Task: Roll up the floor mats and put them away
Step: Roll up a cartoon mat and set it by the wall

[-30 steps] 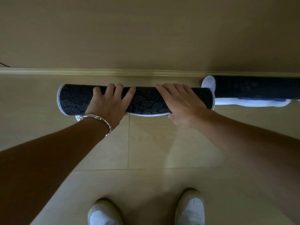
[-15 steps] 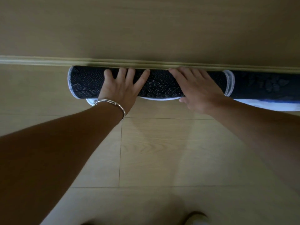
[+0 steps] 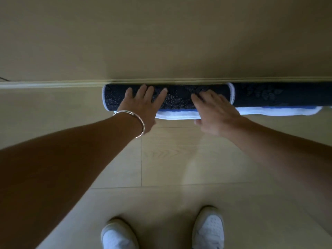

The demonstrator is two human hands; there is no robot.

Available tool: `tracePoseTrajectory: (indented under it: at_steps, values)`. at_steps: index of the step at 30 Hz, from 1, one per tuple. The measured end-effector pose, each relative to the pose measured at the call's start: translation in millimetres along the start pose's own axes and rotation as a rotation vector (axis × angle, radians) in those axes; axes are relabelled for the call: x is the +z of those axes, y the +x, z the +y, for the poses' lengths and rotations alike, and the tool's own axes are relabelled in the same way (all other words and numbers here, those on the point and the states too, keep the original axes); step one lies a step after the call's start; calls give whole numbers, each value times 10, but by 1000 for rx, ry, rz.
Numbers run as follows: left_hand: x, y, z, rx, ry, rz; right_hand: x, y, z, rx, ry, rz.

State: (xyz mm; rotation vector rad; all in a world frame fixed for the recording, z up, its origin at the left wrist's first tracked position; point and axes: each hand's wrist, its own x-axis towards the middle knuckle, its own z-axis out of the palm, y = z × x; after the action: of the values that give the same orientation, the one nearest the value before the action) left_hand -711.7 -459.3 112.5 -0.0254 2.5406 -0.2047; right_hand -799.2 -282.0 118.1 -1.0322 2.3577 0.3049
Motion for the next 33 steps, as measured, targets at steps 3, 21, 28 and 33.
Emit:
tracePoseTrajectory:
  at_steps: [3, 21, 28, 33]
  values:
    - [-583, -338, -148, 107, -141, -132, -519, -346, -40, 8, 121, -90]
    - [-6183, -3060, -466, 319, -118, 5, -5314, -3620, 333, 124, 340, -40]
    - [-7669, -4430, -267, 273, 134, 22, -6608, -4919, 635, 202, 202, 19]
    - [-8608, -5271, -288, 162, 127, 253, -7564, -5833, 772, 154, 157, 194]
